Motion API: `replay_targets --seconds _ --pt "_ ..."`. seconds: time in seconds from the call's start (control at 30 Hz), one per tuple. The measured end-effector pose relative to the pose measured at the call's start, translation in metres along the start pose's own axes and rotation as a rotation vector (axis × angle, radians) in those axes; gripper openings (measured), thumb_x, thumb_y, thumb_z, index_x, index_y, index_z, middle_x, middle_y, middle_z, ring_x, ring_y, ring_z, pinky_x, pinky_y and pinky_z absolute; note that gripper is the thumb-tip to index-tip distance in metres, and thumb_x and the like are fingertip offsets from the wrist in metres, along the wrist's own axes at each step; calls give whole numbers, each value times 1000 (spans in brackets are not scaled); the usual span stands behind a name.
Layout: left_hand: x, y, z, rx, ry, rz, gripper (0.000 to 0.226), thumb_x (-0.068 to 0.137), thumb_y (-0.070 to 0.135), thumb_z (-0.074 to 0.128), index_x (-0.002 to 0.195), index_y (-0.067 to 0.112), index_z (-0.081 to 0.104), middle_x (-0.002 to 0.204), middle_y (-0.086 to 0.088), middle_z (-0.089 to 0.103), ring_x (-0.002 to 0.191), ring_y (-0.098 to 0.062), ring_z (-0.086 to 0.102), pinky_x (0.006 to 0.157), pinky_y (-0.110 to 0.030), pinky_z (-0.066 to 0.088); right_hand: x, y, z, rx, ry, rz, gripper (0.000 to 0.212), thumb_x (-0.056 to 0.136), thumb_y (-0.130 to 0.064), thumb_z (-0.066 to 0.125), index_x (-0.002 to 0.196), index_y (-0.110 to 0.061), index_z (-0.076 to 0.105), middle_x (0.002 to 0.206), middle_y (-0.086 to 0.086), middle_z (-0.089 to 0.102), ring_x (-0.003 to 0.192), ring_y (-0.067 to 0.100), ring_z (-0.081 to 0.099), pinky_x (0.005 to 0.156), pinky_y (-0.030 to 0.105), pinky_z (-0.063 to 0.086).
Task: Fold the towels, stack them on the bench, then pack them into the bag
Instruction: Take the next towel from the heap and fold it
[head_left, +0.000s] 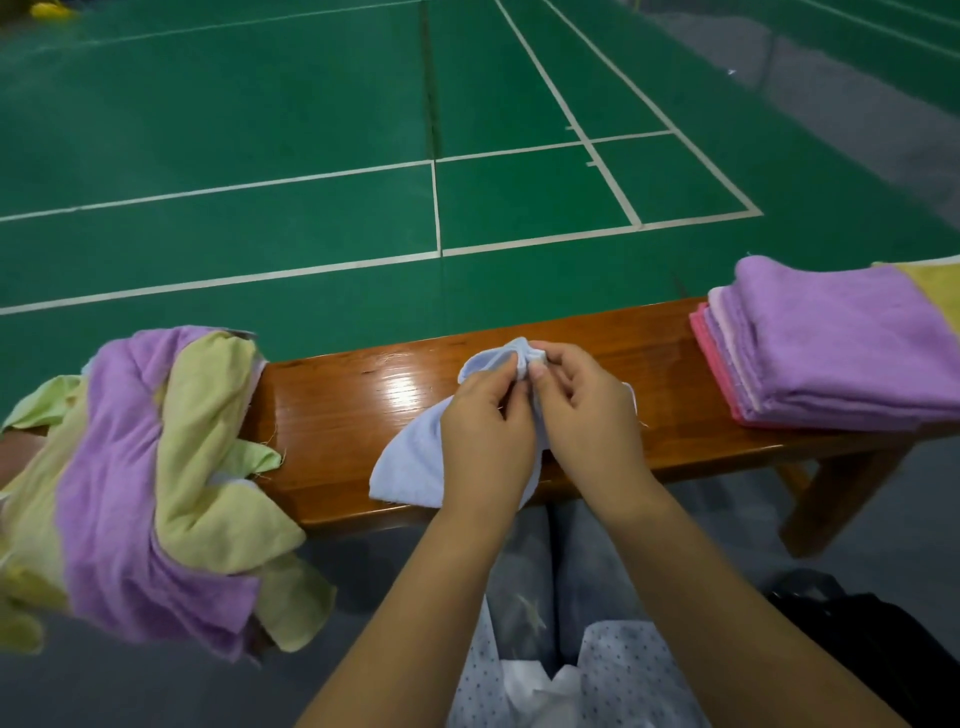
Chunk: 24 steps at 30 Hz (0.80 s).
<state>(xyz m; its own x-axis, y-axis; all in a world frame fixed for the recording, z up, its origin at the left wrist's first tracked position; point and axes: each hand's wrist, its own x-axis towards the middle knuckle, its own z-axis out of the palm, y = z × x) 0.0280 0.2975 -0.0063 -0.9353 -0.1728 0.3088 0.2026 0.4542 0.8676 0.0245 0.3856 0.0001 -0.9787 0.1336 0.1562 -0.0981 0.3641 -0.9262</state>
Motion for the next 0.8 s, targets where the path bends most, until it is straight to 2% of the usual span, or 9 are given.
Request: replay_targets --seconds 0.17,0.27,0.33,0.4,0.47,0.53,0.63,0.7,0.8 --pt "-2 -6 4 -35 11 -26 20 97 3 50 95 2 70 71 16 57 75 11 56 63 -6 41 -2 4 2 21 -78 9 27 98 -24 50 124 -21 57 107 -8 67 100 4 61 85 21 51" --pt "-1 -12 2 -46 -76 -46 20 94 -4 48 92 -2 69 78 11 57 77 11 55 66 -5 41 1 6 -4 89 -160 17 36 93 -26 58 128 -20 55 113 -9 66 107 0 60 90 18 50" --pt "0 -15 -2 -177 -199 -136 23 94 -6 48 105 -2 67 90 6 63 85 9 59 74 -8 45 6 9 -13 147 -182 30 37 90 -21 62 127 -18 56 115 -9 65 109 -1 59 89 14 49" --pt "-1 -18 -7 -320 -341 -222 33 94 -7 47 119 6 64 109 1 68 105 -2 62 90 -19 49 10 14 -21 116 -222 21 36 89 -17 64 125 -17 57 116 -8 65 111 1 59 92 16 49" --pt "-2 -23 -10 -429 -451 -306 46 92 -12 46 126 17 59 121 0 65 116 -8 59 100 -27 47 12 18 -25 31 -250 3 35 90 -13 63 123 -20 58 114 -9 64 110 1 59 94 20 49" --pt "-2 -24 -11 -444 -531 -315 52 89 -16 45 123 21 58 121 4 65 117 -5 58 100 -26 46 10 22 -26 -73 -249 -3 35 91 -13 61 124 -21 57 115 -7 65 107 3 59 92 21 50" --pt "-5 -21 -7 -442 -614 -315 55 82 -21 46 120 17 58 116 7 65 110 0 60 88 -17 47 6 26 -25 -251 -232 1 34 92 -18 59 125 -17 55 112 2 66 100 13 61 86 34 53" --pt "-7 -21 -4 -445 -650 -329 58 80 -20 48 116 25 57 114 9 65 106 2 61 85 -15 48 4 28 -23 -297 -196 3 31 94 -18 55 124 -16 55 108 4 67 94 14 61 81 35 54" --pt "-6 -24 -2 -471 -696 -355 62 81 -17 50 127 24 53 122 9 62 116 -2 57 96 -20 47 5 33 -27 -257 -146 42 27 95 -15 52 121 -17 58 107 2 67 93 13 61 82 33 54"
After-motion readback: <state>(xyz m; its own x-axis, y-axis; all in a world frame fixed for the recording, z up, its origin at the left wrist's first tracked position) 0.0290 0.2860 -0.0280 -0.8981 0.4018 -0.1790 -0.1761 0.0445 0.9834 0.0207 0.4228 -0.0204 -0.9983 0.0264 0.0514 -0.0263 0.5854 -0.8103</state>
